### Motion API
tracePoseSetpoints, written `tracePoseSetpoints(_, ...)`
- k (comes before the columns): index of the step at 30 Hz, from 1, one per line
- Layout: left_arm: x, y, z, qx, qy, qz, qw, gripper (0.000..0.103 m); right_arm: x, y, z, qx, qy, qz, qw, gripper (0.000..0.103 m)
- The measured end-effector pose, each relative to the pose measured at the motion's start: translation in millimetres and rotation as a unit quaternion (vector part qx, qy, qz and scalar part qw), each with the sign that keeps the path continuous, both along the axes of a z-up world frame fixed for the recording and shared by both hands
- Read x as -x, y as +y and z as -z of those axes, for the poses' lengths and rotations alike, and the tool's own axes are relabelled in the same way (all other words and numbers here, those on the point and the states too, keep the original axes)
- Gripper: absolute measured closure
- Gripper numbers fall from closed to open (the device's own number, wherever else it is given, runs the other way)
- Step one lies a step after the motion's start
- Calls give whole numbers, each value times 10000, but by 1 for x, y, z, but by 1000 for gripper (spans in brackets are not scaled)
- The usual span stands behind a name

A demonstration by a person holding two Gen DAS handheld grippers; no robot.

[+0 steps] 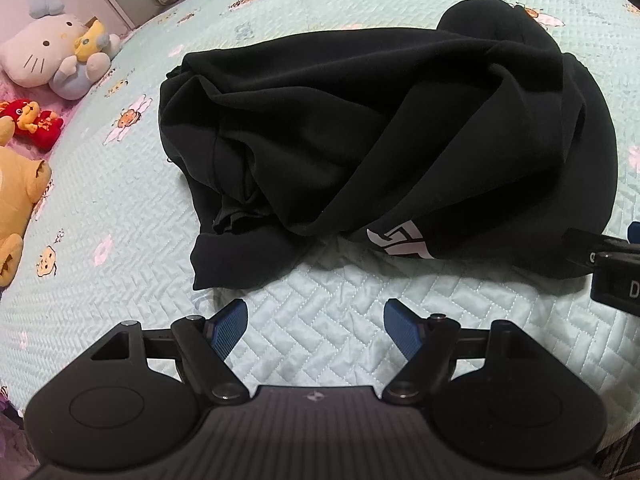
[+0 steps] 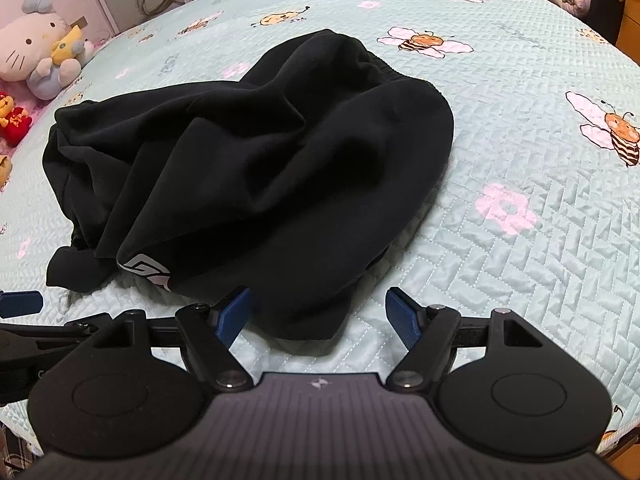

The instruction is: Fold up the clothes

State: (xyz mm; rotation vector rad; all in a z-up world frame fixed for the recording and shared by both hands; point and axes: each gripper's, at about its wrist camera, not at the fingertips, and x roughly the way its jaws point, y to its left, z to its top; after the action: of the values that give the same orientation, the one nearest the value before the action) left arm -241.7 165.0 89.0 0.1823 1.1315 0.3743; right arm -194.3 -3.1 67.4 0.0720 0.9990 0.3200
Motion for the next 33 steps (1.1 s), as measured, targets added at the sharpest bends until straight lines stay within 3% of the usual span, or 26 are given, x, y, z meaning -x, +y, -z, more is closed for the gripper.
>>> tracePoseSetpoints(18, -3, -2, 6, 103, -8, 47, 9999, 25, -5, -12, 17, -496, 129, 68, 9987, 29)
tracePoseSetpoints(21, 3, 0, -7, 454, -505, 148, 9976, 25, 0, -20, 17, -848, -182, -45, 9962, 29)
tracePoseSetpoints(25, 15, 7, -31, 1098, -1427, 292, 9832, 25, 11, -37, 17, -1246, -945, -166, 9876, 29)
tracePoseSetpoints(27, 12, 6, -32, 1139, -1501, 359, 9814, 25, 12, -46, 18, -1389, -1131, -106, 9838, 29)
tracePoseSetpoints(30, 9, -6, -28, 1002, -1468, 658, 9819, 25, 9, -58, 25, -1729, -1066, 57, 9791, 29)
tracePoseSetpoints(33, 7, -22, -29, 841, -1611, 1180, 9762, 25, 7, -66, 31, -1881, -1029, 206, 9765, 29)
